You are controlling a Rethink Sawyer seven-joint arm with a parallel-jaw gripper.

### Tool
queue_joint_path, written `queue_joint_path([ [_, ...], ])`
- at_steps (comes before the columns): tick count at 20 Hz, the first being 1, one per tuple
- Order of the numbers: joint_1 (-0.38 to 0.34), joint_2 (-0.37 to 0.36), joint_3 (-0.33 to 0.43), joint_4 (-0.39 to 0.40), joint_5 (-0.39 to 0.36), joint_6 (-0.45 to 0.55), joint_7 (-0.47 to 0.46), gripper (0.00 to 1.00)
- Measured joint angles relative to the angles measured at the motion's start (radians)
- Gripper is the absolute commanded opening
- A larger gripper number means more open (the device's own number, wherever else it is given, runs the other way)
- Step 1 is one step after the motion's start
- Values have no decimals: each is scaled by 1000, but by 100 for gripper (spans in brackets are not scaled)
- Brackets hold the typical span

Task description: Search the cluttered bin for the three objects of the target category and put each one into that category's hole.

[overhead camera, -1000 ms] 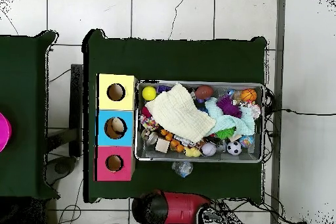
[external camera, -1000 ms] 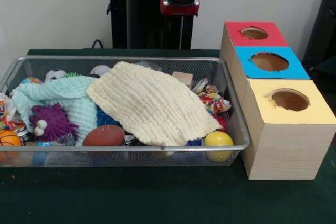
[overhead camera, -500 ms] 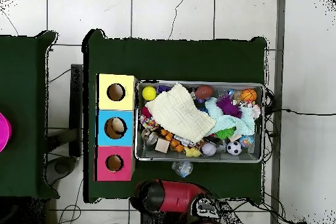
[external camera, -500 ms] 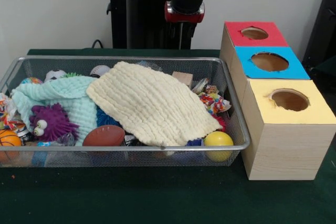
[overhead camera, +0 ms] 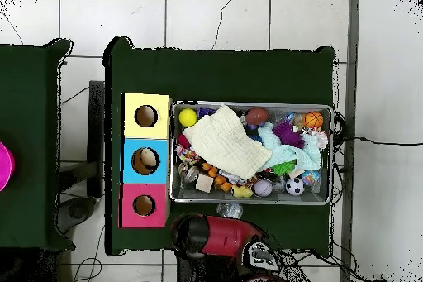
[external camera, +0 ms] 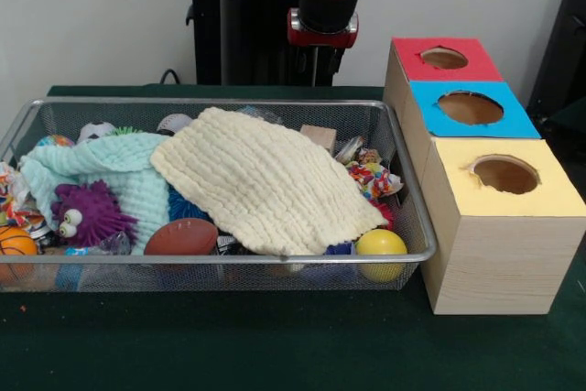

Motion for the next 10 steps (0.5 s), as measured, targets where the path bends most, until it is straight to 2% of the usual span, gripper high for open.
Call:
queue_joint_path([
  [10,0,-31,0,-12,23,75,0,100],
])
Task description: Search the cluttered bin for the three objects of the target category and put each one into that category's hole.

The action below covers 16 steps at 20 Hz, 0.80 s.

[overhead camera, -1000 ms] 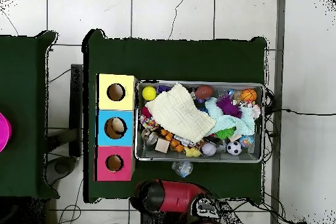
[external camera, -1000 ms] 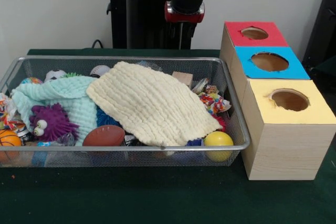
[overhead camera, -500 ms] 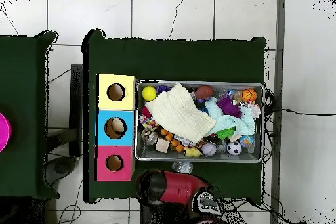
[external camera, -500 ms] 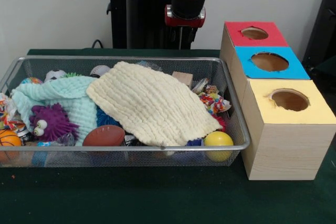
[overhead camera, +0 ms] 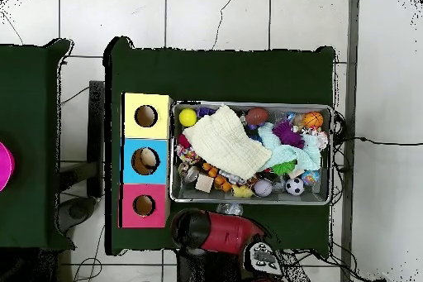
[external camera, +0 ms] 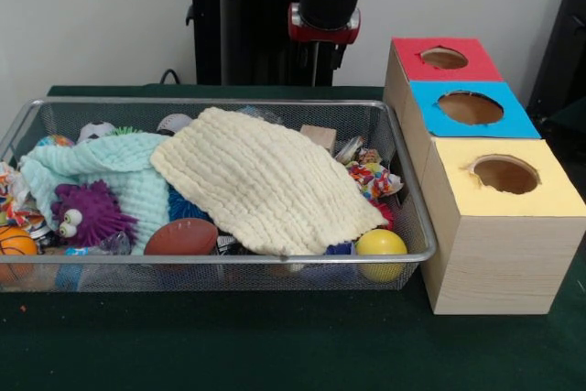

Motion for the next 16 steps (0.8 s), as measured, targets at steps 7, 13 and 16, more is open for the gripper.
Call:
queue_joint_path([
  [7,6,-52,0,0,16,10,0,100],
  [13,7,-48,0,1,18,6,0,100],
  [16,-2,-34,0,5,18,-27,0,100],
])
